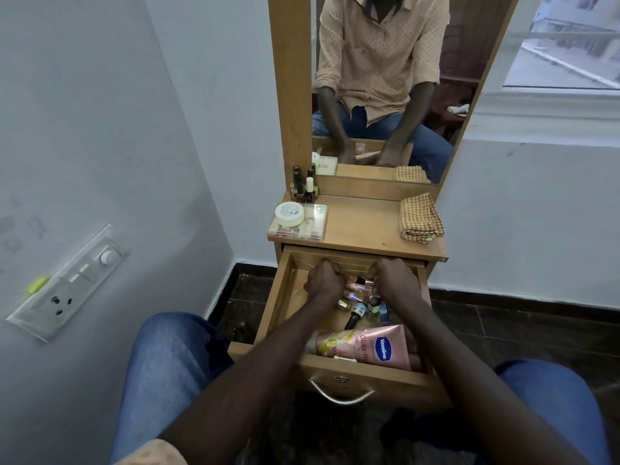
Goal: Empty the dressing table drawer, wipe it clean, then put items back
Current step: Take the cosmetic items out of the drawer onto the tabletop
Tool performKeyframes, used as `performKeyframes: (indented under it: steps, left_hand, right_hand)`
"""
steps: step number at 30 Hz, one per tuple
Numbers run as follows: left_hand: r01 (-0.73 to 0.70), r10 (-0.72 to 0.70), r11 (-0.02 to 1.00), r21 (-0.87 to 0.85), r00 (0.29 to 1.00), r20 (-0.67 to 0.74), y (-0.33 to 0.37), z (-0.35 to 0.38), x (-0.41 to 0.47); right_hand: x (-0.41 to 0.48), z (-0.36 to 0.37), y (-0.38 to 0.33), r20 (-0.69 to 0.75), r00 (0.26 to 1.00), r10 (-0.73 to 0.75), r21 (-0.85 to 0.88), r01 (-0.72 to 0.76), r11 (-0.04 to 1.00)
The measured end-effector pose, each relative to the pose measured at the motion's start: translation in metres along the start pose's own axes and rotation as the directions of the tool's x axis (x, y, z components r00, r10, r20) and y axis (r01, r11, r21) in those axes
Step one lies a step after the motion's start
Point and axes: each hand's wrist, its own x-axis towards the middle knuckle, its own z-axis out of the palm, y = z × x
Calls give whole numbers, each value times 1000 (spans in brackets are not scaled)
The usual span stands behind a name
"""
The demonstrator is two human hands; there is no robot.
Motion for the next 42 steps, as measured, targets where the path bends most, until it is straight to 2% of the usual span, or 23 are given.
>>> performKeyframes:
  steps: [5,9,14,17,24,26,29,32,35,39,42]
  left_hand:
    - [78,-74,971,-225,997,23,-5,-16,-1]
    - [214,-198,865,-453,977,83,-14,-28,-3]
    - [263,-261,788,-557,962,85,-24,-38,-9]
    - [292,-272,774,-562,955,121,-27,-44,-11]
    - [246,-209,876,-414,969,132,-34,-49,-13]
    - [180,-151,938,-296,982,116,-35,-49,-15]
    - [51,-50,999,-16,998,42,-32,-48,-21]
    - [-59,62,975,216,998,-6,-30,-47,-26]
    - [-141,154,924,356,988,-10,-26,-50,-29]
    - [-248,282,864,438,959,-14,-26,-48,-36]
    - [-378,389,830,410,919,60,-26,-40,-36]
  right_hand:
    - [3,0,1,34,993,-112,60,110,992]
    - [9,0,-6,141,974,-175,81,165,983]
    - [12,-1,-17,207,959,-193,12,195,981]
    - [12,1,-18,239,953,-185,-17,195,981]
    - [10,0,-18,213,957,-196,-23,206,978]
    - [9,1,-17,180,965,-191,5,194,981]
    - [7,-3,-15,155,971,-181,68,172,983]
    - [4,-7,-15,133,974,-186,129,169,977]
    - [-2,-10,-17,104,975,-199,171,180,969]
    - [-17,-22,-27,29,968,-250,226,237,945]
    - [-22,-37,-34,-140,938,-317,239,342,909]
